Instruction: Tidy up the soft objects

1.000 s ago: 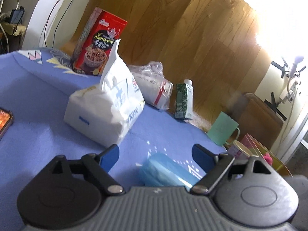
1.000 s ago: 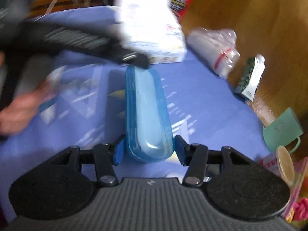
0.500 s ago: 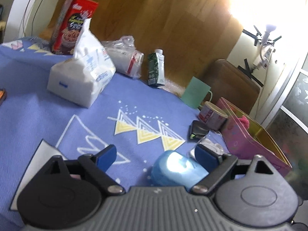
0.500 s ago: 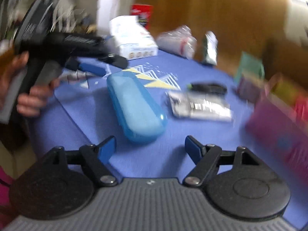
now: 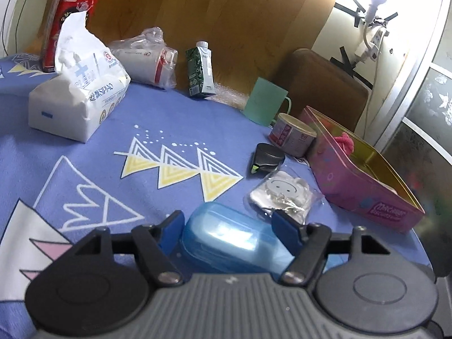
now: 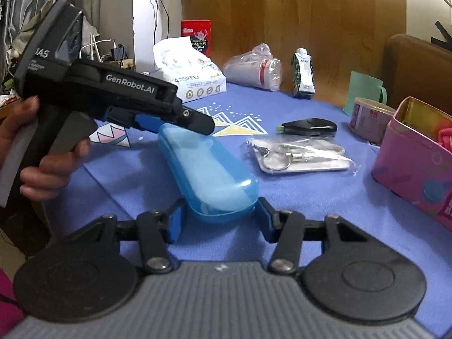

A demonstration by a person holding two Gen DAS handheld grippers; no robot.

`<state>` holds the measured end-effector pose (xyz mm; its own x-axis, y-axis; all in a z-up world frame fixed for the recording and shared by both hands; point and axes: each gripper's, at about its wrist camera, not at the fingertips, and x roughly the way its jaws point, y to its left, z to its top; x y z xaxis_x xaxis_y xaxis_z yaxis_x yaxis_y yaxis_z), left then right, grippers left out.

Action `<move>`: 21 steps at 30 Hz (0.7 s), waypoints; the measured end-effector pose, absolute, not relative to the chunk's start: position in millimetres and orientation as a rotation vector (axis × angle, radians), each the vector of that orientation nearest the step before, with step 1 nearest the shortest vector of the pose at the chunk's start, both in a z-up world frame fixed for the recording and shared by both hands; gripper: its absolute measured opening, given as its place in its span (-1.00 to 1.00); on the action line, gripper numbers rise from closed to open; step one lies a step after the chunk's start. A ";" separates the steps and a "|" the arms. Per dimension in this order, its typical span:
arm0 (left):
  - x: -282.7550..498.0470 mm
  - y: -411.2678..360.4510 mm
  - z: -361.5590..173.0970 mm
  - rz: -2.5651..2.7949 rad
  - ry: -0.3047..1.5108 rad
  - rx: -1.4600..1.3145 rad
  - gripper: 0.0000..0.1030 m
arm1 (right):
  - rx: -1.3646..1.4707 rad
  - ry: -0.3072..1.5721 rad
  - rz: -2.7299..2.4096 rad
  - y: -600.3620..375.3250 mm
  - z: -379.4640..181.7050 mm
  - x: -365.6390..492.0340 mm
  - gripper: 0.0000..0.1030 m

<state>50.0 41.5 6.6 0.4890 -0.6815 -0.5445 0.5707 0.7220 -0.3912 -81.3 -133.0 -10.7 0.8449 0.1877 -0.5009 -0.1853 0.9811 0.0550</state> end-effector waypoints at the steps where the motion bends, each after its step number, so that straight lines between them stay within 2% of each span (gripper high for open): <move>1: 49.4 40.2 9.4 -0.769 0.733 -0.170 0.32 | 0.017 0.520 0.198 -135.1 -10.4 -83.5 0.07; 6: 44.3 10.0 42.4 -0.837 0.637 -0.131 0.31 | 0.020 0.407 0.138 -149.9 4.9 -99.5 0.07; 13: 40.4 -103.7 86.1 -1.029 0.499 -0.012 0.29 | 0.013 0.301 -0.099 -205.6 27.7 -112.9 0.07; 21: 41.9 -230.1 88.8 -1.152 0.531 0.017 0.29 | 0.013 0.327 -0.311 -297.6 37.9 -124.8 0.07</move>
